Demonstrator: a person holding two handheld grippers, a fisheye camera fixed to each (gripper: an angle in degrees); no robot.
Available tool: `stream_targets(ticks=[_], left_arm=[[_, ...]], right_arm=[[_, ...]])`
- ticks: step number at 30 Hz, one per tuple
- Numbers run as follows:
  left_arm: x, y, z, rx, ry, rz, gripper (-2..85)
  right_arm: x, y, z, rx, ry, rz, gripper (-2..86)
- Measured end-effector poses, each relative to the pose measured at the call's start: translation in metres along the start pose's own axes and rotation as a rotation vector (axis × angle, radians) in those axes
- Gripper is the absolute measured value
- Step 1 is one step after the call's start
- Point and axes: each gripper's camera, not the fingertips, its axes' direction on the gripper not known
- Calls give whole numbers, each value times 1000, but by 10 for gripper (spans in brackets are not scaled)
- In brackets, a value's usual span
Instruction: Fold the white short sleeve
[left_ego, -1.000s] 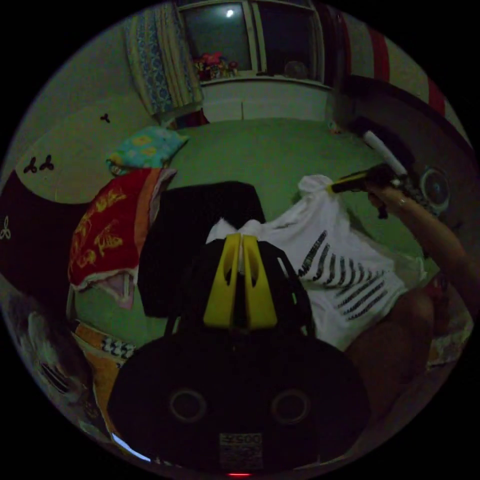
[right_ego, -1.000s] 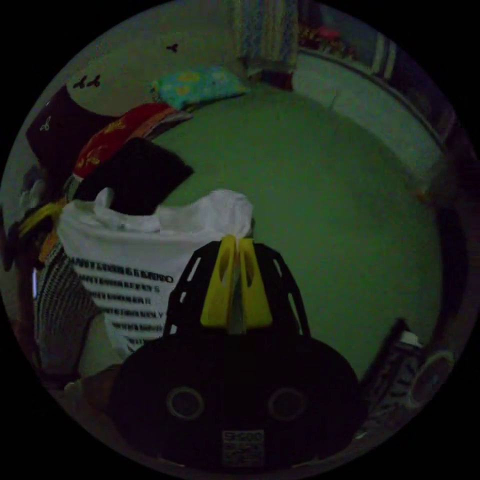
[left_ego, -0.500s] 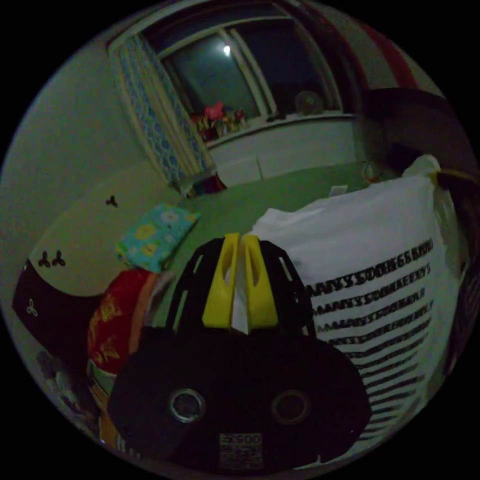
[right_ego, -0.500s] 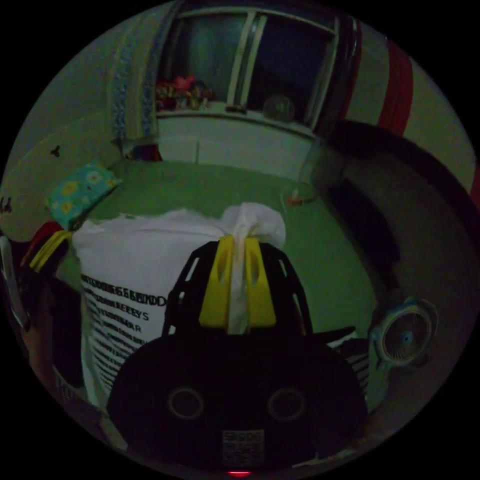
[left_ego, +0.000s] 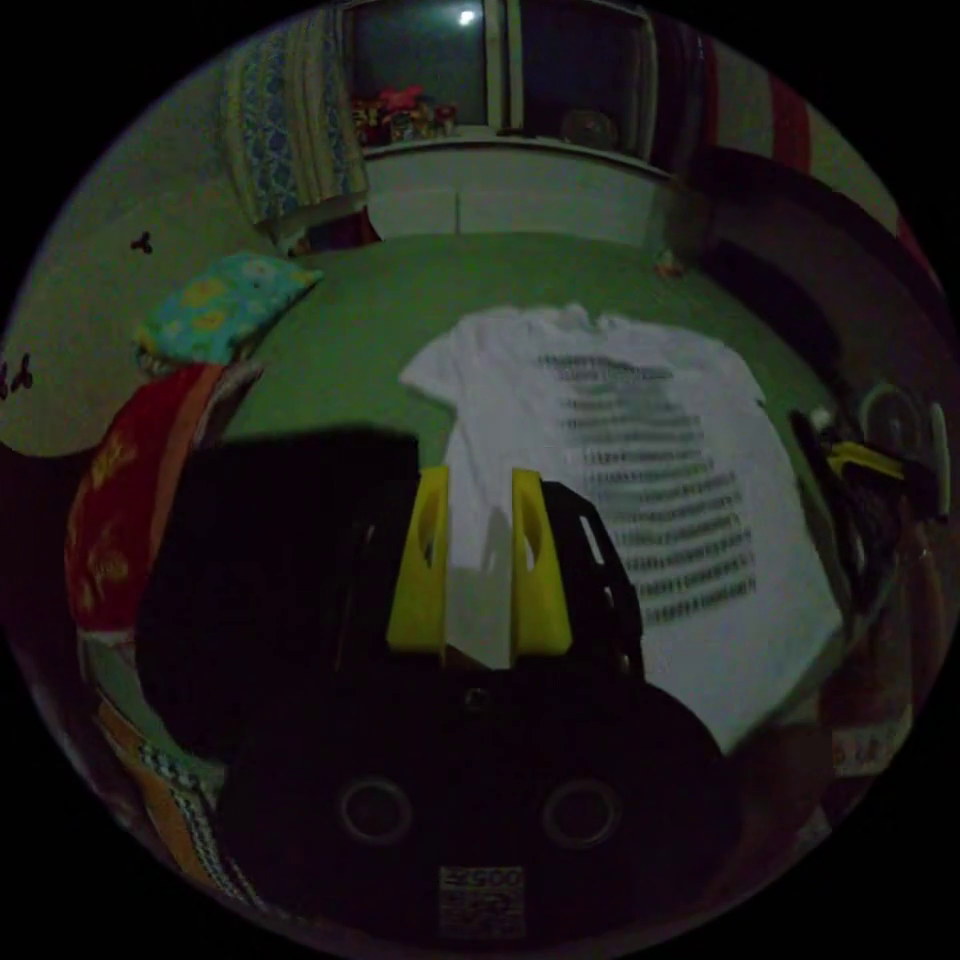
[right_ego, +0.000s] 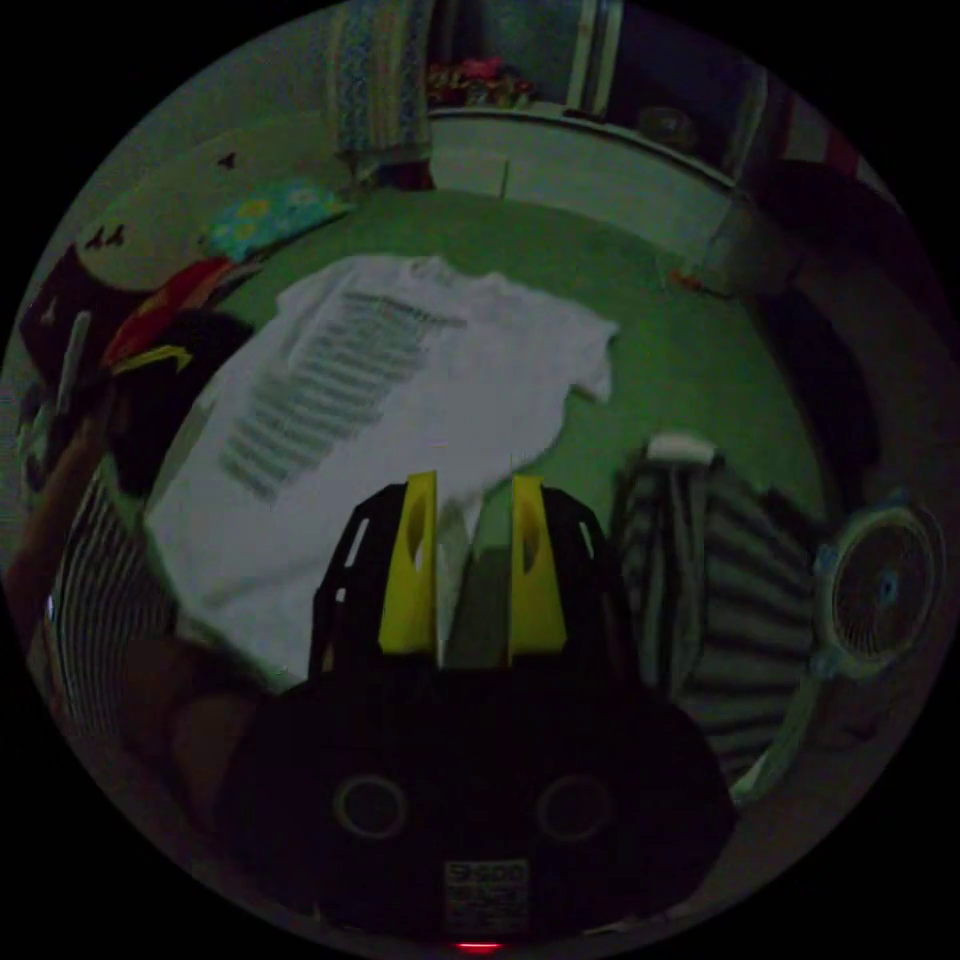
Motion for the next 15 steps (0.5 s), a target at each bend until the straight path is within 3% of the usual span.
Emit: stream_targets(ticks=[8, 15], left_arm=[[17, 149, 7, -158, 66, -35, 134], [41, 171, 34, -205, 1, -100, 89]], right_arm=[[-35, 118, 19, -105, 51, 127, 107], [-50, 175, -1, -80, 149, 189, -11]])
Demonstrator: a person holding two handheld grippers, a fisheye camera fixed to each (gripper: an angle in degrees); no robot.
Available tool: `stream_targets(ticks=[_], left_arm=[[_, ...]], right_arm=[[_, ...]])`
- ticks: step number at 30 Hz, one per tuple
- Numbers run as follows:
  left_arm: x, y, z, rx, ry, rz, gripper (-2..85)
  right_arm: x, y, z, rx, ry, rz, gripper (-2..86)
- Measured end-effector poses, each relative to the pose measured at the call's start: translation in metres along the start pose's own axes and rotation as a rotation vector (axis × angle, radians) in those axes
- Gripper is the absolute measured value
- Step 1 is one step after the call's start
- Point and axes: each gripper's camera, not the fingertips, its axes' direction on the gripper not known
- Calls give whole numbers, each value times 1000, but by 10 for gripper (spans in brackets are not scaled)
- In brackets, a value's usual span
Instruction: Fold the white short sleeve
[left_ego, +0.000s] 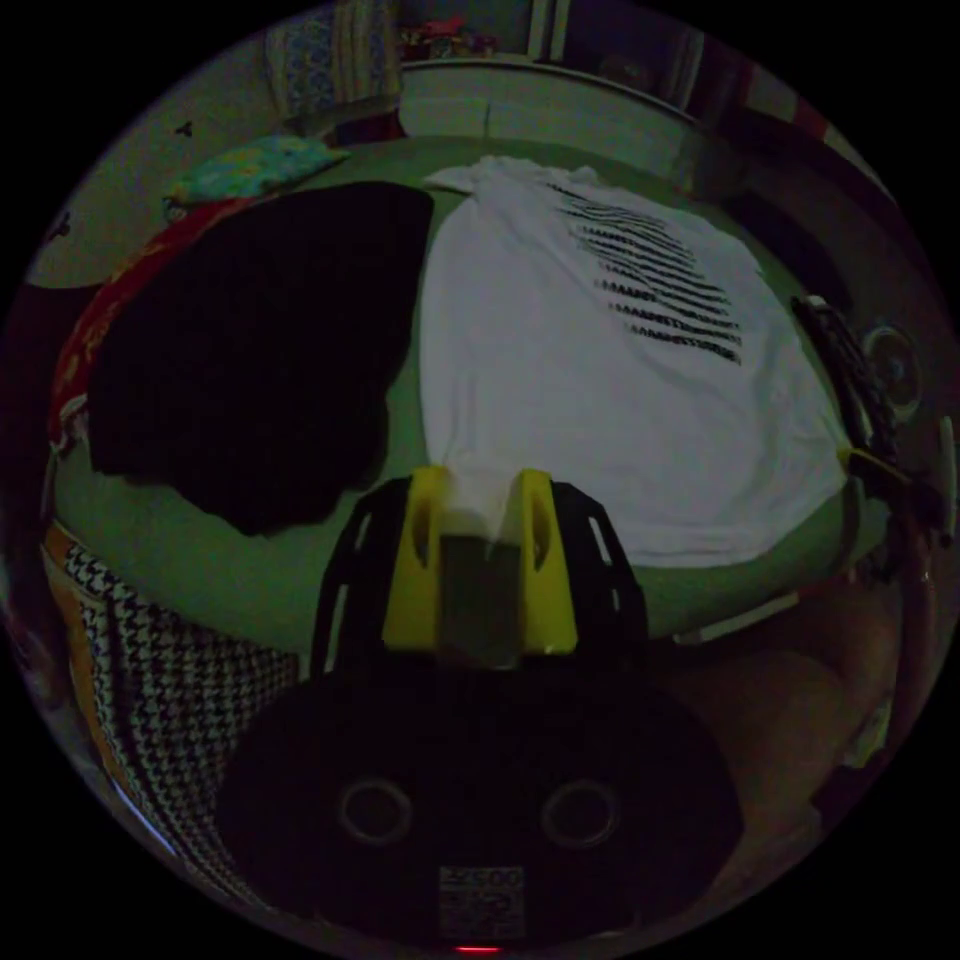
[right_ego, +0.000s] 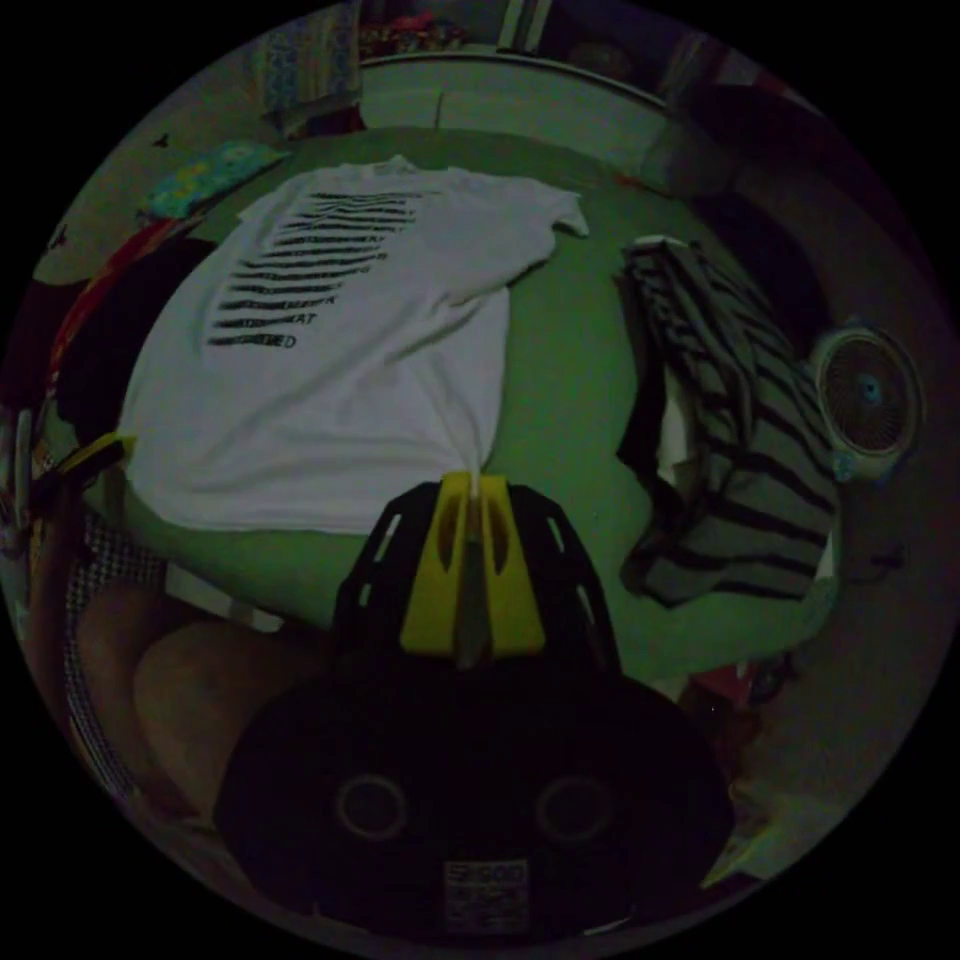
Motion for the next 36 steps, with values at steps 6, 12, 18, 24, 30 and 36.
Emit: stream_targets(ticks=[6, 12, 18, 24, 30, 36], left_arm=[[19, 25, -36, 68, 67, 20, 27], [34, 73, -17, 43, 79, -41, 32], [40, 109, -3, 27, 96, -161, 47], [76, 103, -41, 214, 121, -172, 1], [171, 35, -21, 304, 326, -120, -5], [260, 1, 38, 247, 117, -21, -5]], right_arm=[[36, 87, -29, 77, -131, 128, -16], [45, 158, 1, 58, -201, 265, -14], [52, 197, -16, 74, -69, 382, -11], [32, 173, -77, 424, -175, 395, -10], [-26, 100, -24, 389, -393, 273, -10], [-49, 82, 21, 318, -189, 270, -10]])
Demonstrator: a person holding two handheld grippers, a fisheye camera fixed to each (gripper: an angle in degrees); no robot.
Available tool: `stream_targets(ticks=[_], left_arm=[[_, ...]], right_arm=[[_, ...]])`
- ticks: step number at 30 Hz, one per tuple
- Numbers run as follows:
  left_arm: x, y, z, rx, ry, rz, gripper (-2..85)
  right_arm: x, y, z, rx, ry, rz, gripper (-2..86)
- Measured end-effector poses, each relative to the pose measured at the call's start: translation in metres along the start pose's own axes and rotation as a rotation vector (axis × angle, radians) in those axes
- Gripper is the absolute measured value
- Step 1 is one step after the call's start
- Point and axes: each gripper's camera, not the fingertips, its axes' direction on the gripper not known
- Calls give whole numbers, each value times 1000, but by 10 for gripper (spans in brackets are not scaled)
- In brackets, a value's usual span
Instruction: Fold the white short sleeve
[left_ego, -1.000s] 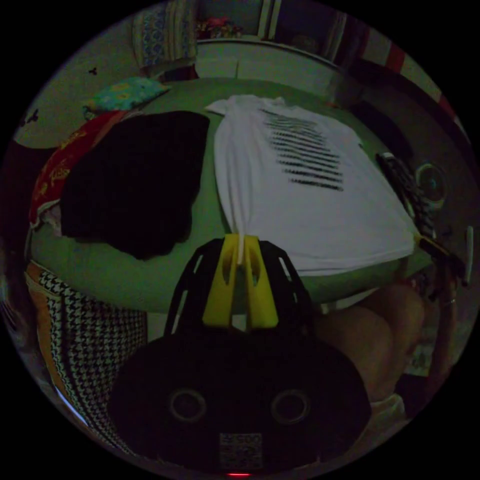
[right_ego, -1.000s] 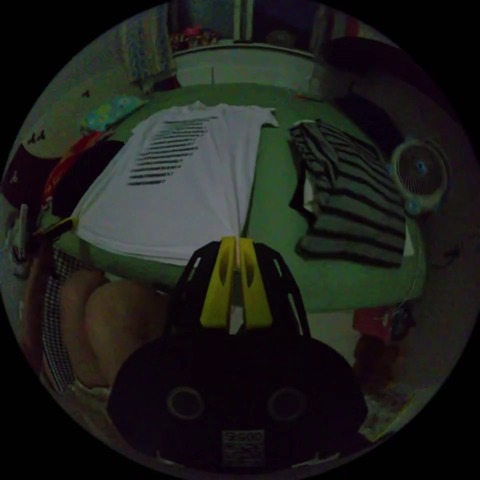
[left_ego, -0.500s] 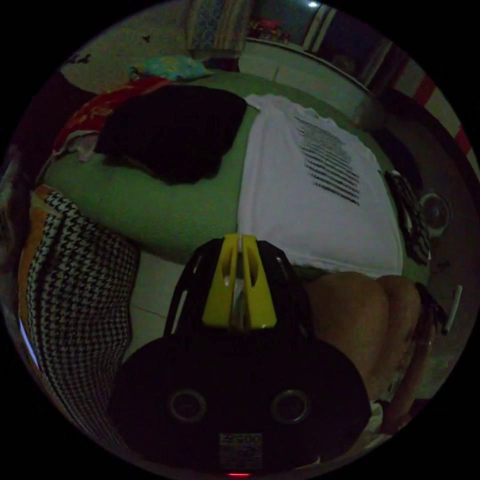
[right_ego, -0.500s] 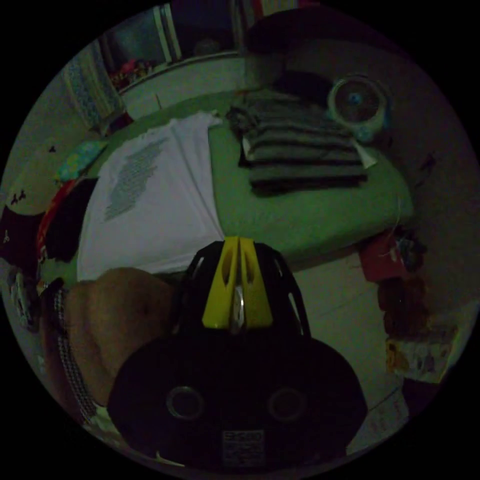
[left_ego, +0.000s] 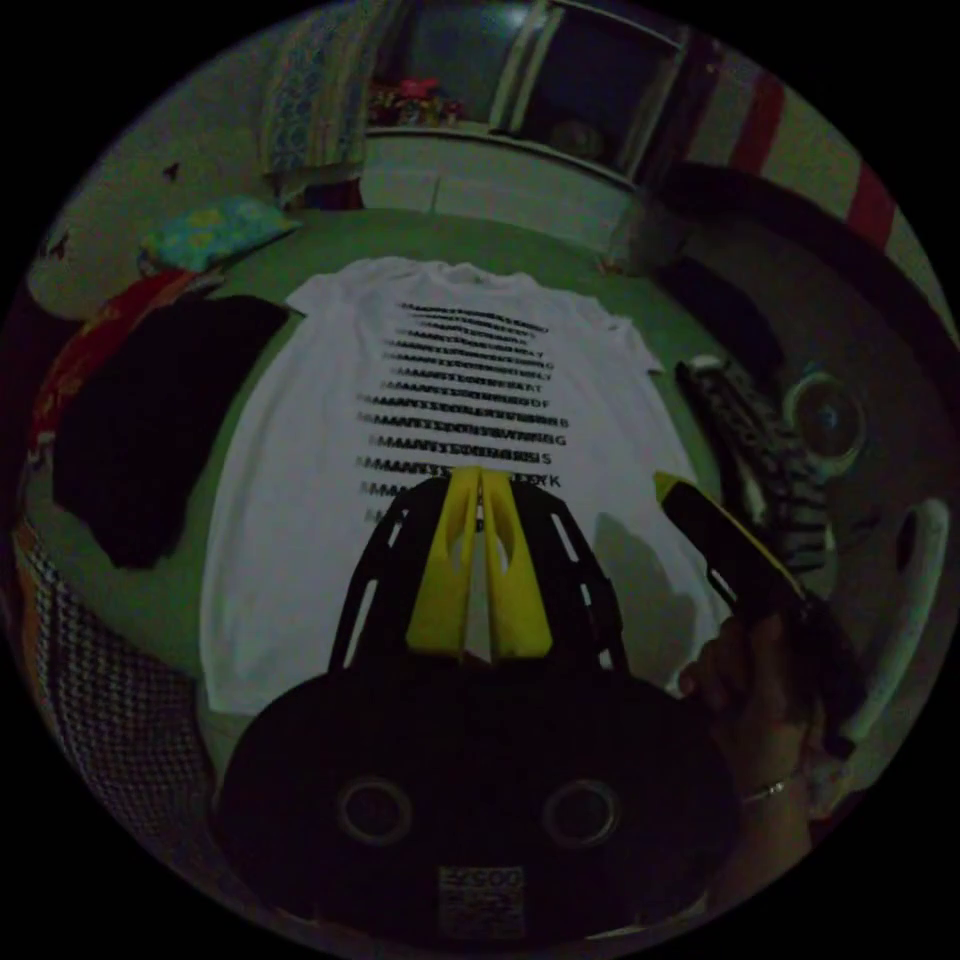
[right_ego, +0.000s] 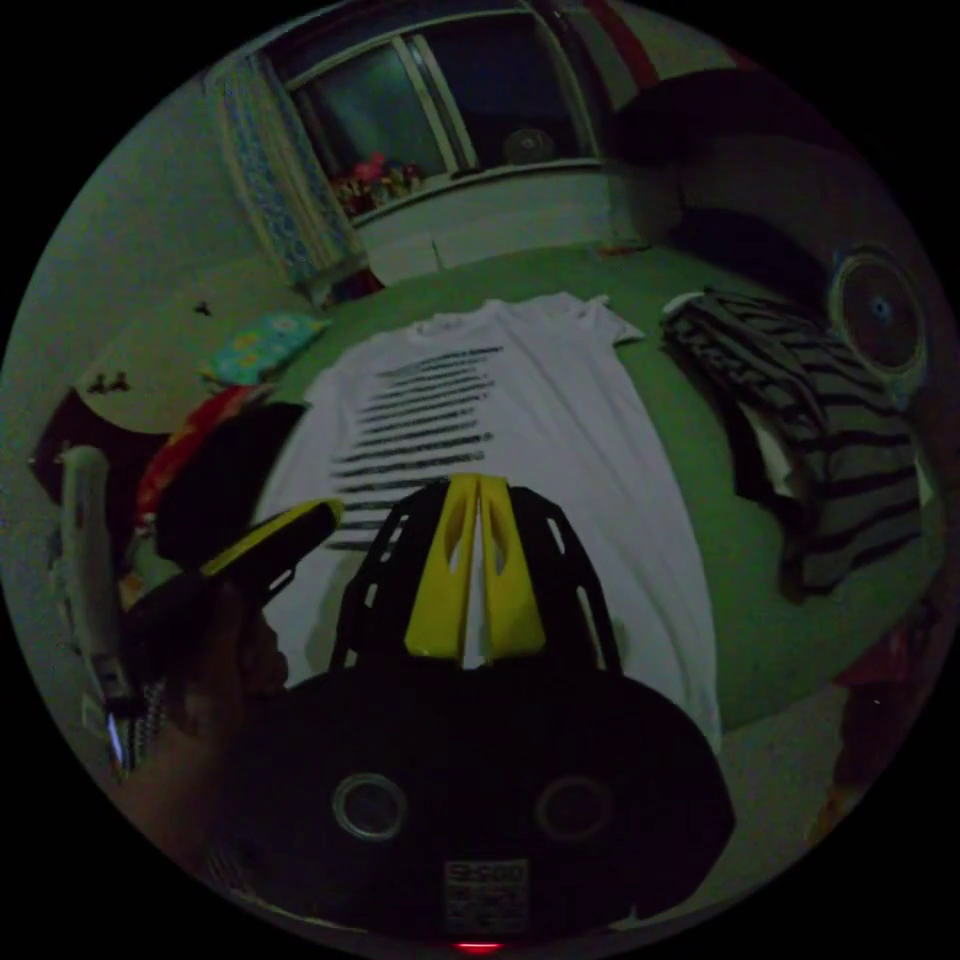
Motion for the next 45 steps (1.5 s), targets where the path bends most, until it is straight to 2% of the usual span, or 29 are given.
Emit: stream_targets(ticks=[3, 5, 7, 9, 11, 14, 16, 18, 21, 23, 25, 31, 35, 37, 41, 45], left_arm=[[17, 3, 21, 31, -8, 44, -5], [25, 11, 40, 49, -35, 79, -5], [29, 4, 51, -32, -34, -2, -6], [39, -9, 49, 27, 33, 27, -6], [59, -37, 40, 130, 12, 83, -6], [84, -89, 43, 177, -34, 123, -6], [94, -115, 57, 184, -38, 111, -6], [100, -131, 78, 139, -59, 85, -5], [106, -130, 116, 94, -94, 111, -5], [109, -140, 134, 2, -206, 128, -5], [106, -150, 139, 20, -222, 72, -5], [102, -170, 169, 6, -23, -14, -5], [118, -187, 207, -120, -88, 30, -5], [122, -194, 215, -126, -66, 27, -5], [127, -204, 224, -113, 46, 44, -5], [127, -215, 234, -115, 25, 39, -5]], right_arm=[[5, 6, 15, 25, 95, -3, -10], [12, -2, 21, -31, 67, 69, -10], [17, -10, 17, 47, 10, 100, -10], [22, -32, 18, 76, 37, 175, -10], [21, -62, 21, 82, 78, 199, -10], [13, -111, 31, 197, 99, 156, -10], [12, -135, 48, 186, 138, 147, -10], [11, -150, 77, 108, 201, 117, -11], [1, -141, 109, 167, 324, -6, -10], [-7, -145, 125, 157, 393, -52, -10], [-15, -157, 139, 111, 363, -101, -10], [-28, -190, 179, -23, 288, -118, -9], [-34, -203, 192, -38, 297, -175, -2], [-31, -211, 192, -27, 302, -167, -1], [-9, -236, 189, -30, 183, -56, -1], [12, -262, 194, -69, 66, -40, -3]])
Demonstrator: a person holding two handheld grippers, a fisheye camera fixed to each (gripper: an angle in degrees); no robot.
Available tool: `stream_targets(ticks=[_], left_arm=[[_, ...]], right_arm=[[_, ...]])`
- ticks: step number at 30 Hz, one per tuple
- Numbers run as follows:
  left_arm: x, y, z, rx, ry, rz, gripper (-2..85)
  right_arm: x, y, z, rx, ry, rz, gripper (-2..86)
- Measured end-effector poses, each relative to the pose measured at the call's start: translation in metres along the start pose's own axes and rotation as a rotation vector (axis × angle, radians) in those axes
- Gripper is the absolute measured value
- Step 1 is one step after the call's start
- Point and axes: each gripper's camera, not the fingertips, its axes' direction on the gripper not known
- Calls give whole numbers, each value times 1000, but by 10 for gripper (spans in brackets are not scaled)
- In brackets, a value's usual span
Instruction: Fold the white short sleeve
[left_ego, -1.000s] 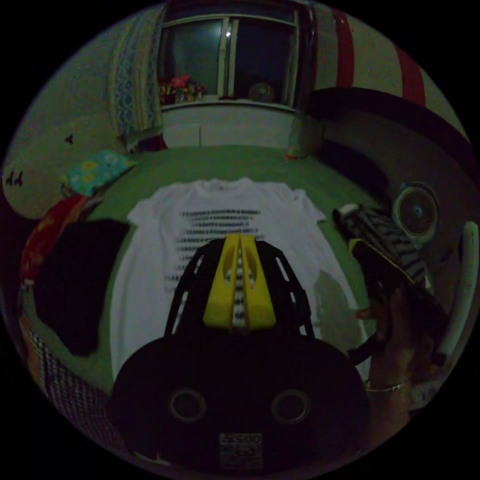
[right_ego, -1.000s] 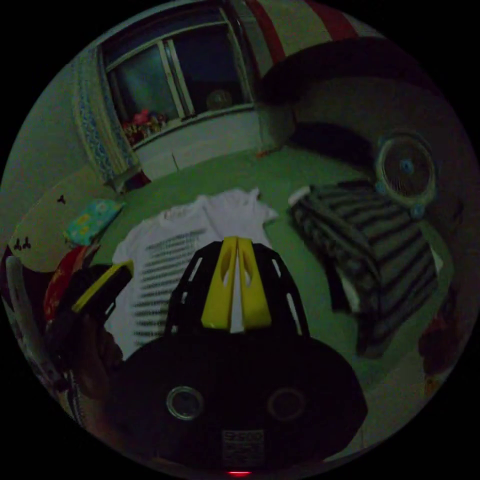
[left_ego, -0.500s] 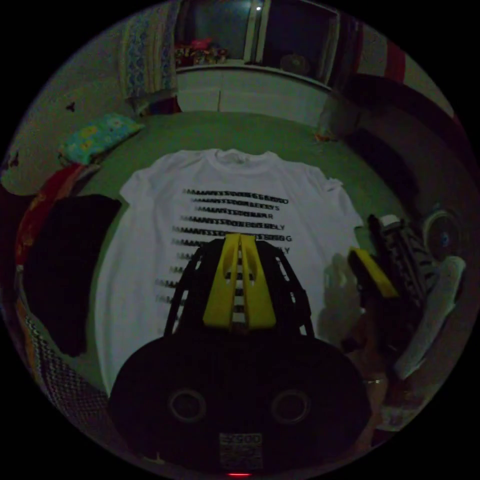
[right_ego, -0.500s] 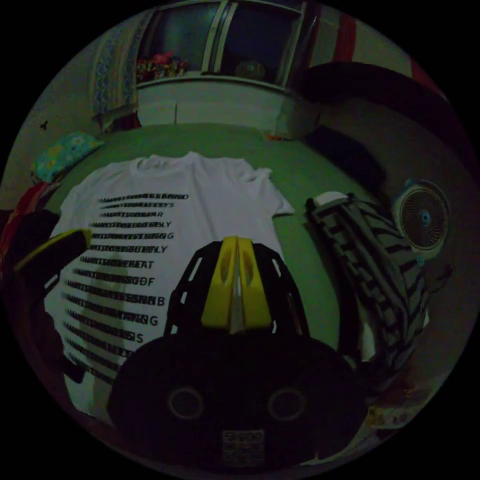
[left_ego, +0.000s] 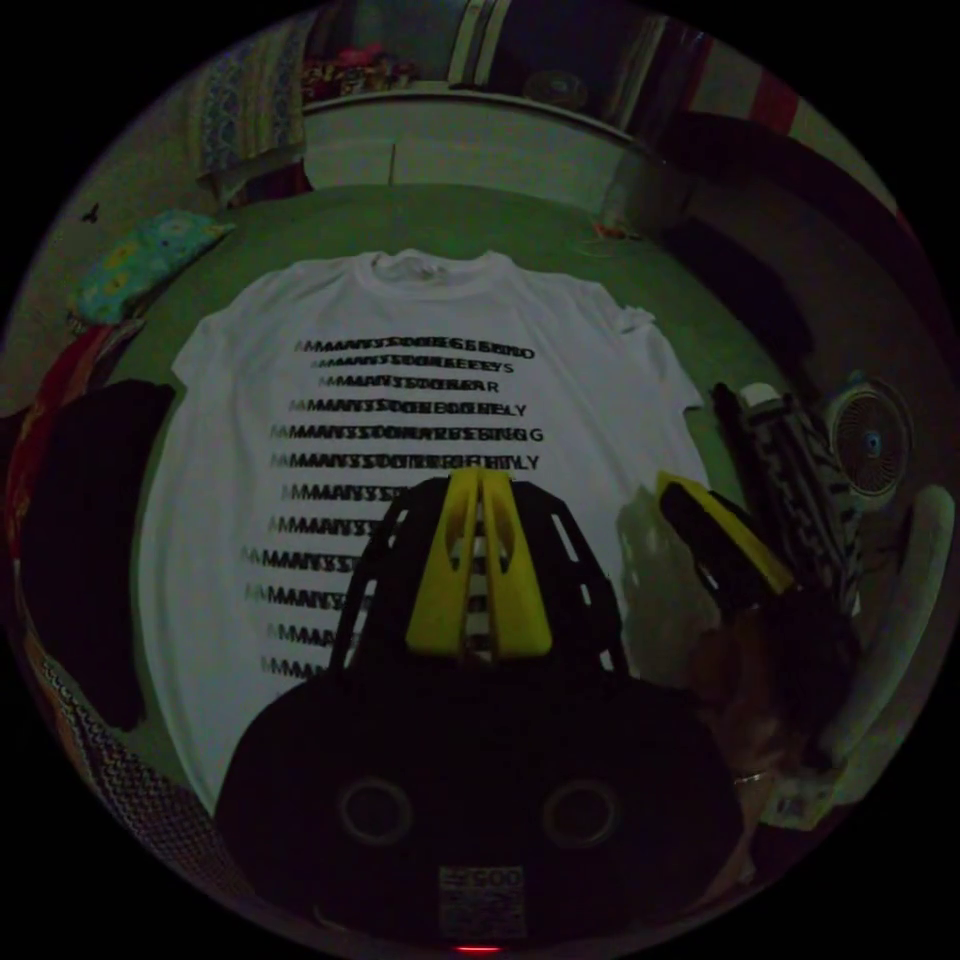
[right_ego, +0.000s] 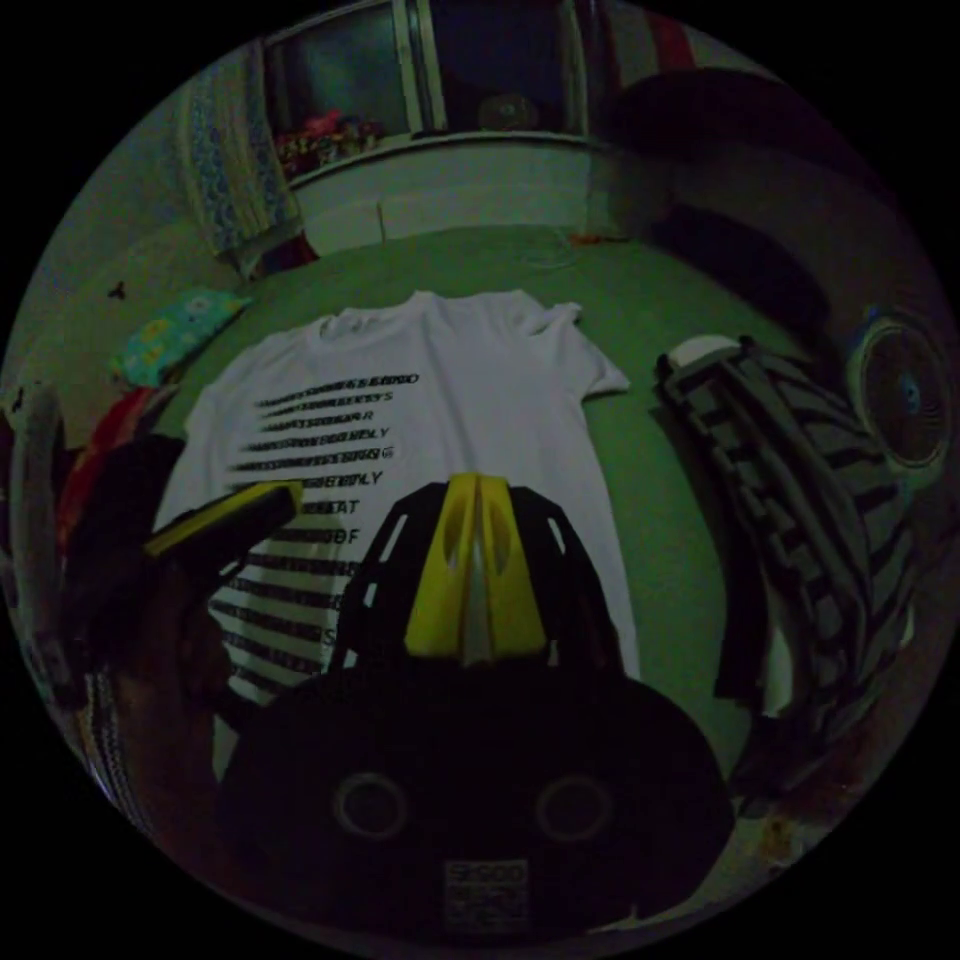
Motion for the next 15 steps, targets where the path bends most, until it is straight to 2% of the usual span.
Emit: stream_targets(ticks=[4, 6, 10, 15], left_arm=[[1, -14, 17, -28, 25, -10, -5], [4, -20, 24, -42, 27, 6, -5], [9, -33, 38, -60, 6, 33, -5], [9, -49, 50, -74, 5, 45, -5]], right_arm=[[10, -23, 26, -166, 62, -34, -1], [22, -38, 27, -170, 31, -16, 0], [45, -61, 22, -157, 105, 51, 0], [70, -91, 15, -121, -16, 115, -2]])
